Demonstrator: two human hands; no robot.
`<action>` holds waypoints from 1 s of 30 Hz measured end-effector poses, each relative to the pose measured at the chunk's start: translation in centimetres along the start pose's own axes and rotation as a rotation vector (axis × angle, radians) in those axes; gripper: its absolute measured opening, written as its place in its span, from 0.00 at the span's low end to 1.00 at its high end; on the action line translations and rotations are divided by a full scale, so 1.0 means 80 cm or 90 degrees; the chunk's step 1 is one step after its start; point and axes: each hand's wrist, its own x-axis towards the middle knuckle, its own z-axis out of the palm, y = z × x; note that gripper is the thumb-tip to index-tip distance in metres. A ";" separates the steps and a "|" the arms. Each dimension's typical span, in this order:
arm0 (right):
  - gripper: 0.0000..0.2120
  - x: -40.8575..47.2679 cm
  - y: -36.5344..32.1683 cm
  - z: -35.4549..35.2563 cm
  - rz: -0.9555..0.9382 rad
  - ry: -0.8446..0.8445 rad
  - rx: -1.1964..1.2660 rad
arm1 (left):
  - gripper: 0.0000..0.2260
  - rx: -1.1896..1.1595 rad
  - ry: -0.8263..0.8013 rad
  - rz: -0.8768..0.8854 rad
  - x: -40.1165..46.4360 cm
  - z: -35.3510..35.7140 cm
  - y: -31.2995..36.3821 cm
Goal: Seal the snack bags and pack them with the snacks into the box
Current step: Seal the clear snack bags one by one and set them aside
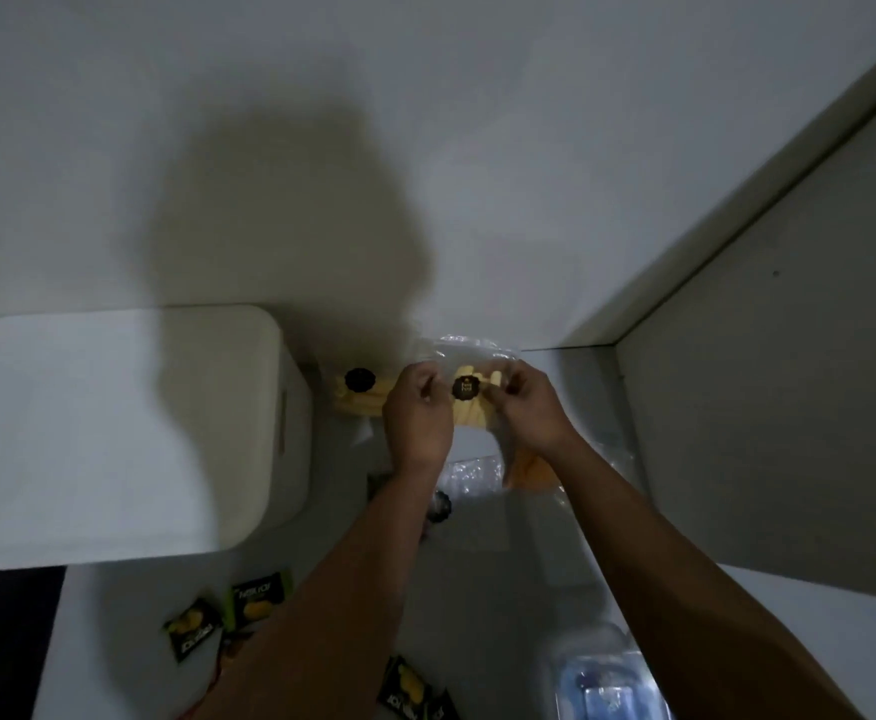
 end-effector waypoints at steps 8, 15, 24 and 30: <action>0.18 0.052 0.002 0.049 0.009 -0.036 -0.086 | 0.15 0.082 0.043 -0.077 -0.005 -0.020 -0.017; 0.23 -0.001 0.006 0.004 0.010 0.094 -0.114 | 0.12 0.135 -0.117 -0.044 -0.034 -0.021 -0.029; 0.45 -0.084 0.090 -0.094 0.239 0.188 -0.281 | 0.17 0.174 -0.383 -0.008 -0.085 0.042 -0.023; 0.36 -0.117 0.138 -0.099 0.282 0.259 -0.135 | 0.18 0.221 -0.430 -0.034 -0.114 0.062 -0.035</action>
